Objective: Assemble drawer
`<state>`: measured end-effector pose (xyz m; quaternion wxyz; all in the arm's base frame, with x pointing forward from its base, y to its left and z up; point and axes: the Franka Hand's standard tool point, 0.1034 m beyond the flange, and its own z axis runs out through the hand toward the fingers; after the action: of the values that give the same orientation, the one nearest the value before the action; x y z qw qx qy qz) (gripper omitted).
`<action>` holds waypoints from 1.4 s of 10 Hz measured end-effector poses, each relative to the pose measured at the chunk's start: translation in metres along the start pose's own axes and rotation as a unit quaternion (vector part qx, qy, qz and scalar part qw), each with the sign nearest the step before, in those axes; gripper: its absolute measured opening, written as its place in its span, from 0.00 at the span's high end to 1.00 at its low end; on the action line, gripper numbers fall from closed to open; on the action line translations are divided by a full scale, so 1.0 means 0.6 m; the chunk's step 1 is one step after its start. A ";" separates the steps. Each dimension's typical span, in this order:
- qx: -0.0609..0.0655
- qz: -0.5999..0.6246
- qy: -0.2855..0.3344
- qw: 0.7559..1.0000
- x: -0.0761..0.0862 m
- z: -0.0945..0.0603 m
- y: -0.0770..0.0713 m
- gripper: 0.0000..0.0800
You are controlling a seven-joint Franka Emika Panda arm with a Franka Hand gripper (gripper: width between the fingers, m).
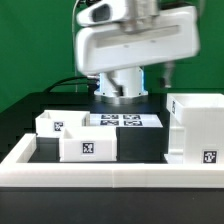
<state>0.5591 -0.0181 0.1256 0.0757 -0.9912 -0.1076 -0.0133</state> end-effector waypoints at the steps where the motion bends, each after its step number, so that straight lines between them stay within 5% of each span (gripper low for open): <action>1: -0.006 0.006 0.004 1.000 -0.018 0.003 0.023 0.19; 6: -0.010 0.000 0.002 1.000 -0.021 0.016 0.023 0.19; 9: -0.034 0.013 0.008 0.999 -0.073 0.078 0.046 0.19; 14: -0.043 0.023 0.000 0.999 -0.097 0.168 0.061 0.19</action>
Offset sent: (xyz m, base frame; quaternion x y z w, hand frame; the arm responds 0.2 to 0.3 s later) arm 0.0000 0.0000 0.0000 0.0000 0.0000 0.0000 1.0000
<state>0.5114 -0.0503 0.0180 0.0331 -0.9958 -0.0841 -0.0163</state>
